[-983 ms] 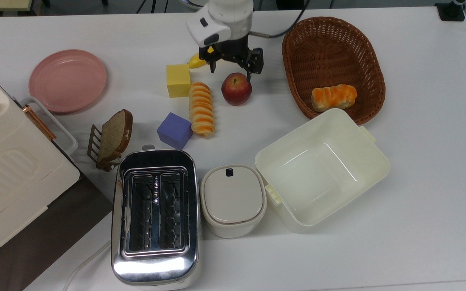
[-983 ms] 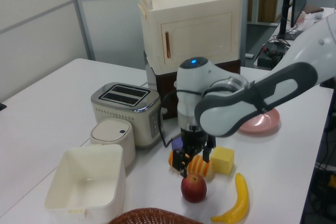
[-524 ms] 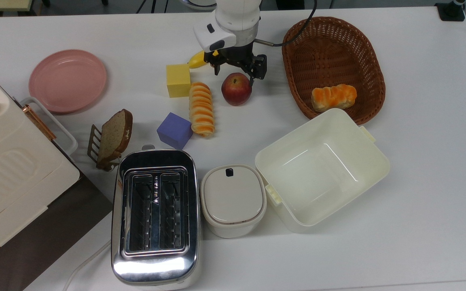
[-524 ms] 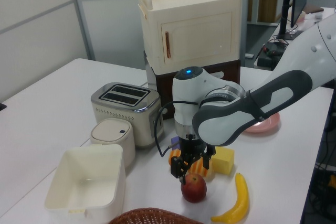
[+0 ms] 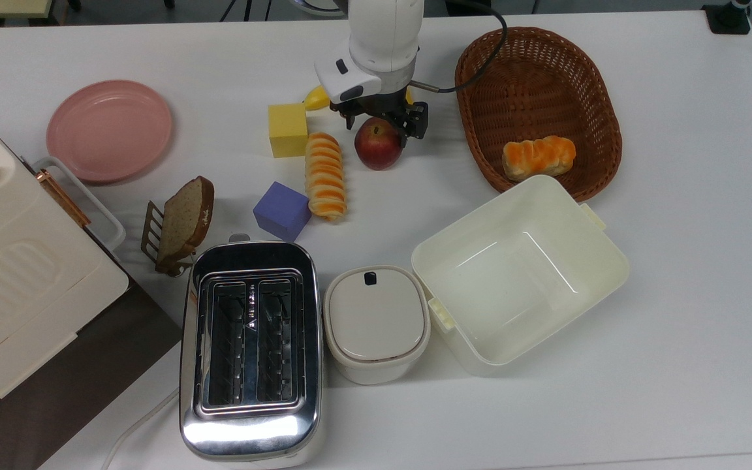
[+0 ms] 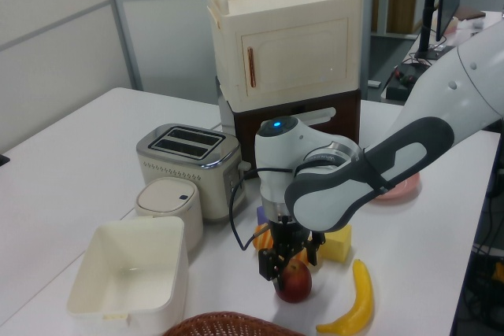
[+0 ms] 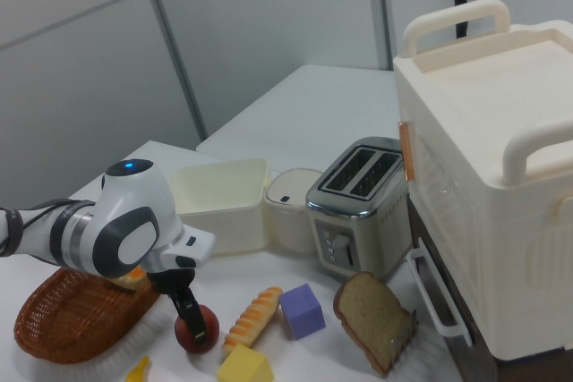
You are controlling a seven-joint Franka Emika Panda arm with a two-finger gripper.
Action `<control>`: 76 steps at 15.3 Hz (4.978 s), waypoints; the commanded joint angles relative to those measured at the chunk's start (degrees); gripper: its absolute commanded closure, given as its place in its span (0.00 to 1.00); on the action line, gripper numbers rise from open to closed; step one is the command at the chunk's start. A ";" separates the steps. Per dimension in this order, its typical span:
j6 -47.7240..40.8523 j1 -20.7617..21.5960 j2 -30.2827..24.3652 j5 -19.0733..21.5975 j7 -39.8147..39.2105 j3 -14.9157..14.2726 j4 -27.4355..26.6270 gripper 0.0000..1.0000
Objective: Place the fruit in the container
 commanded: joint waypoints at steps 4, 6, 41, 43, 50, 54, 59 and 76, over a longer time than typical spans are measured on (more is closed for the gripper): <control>1.83 0.70 0.40 -2.97 1.80 -0.05 -0.78 0.73; 1.74 0.70 0.32 -3.06 1.80 -0.05 -0.78 0.73; 14.66 -1.85 20.70 -26.00 1.36 14.54 35.17 0.72; 14.58 -1.85 21.49 -26.96 1.27 14.54 35.17 0.72; 14.57 -1.94 23.69 -28.55 1.27 14.90 34.82 0.72; 14.57 -1.94 24.13 -28.55 1.27 14.90 34.03 0.71; 14.31 -2.11 24.05 -28.81 1.09 14.90 34.11 0.13; -25.54 -7.30 -4.31 -4.85 -17.56 5.53 34.82 0.00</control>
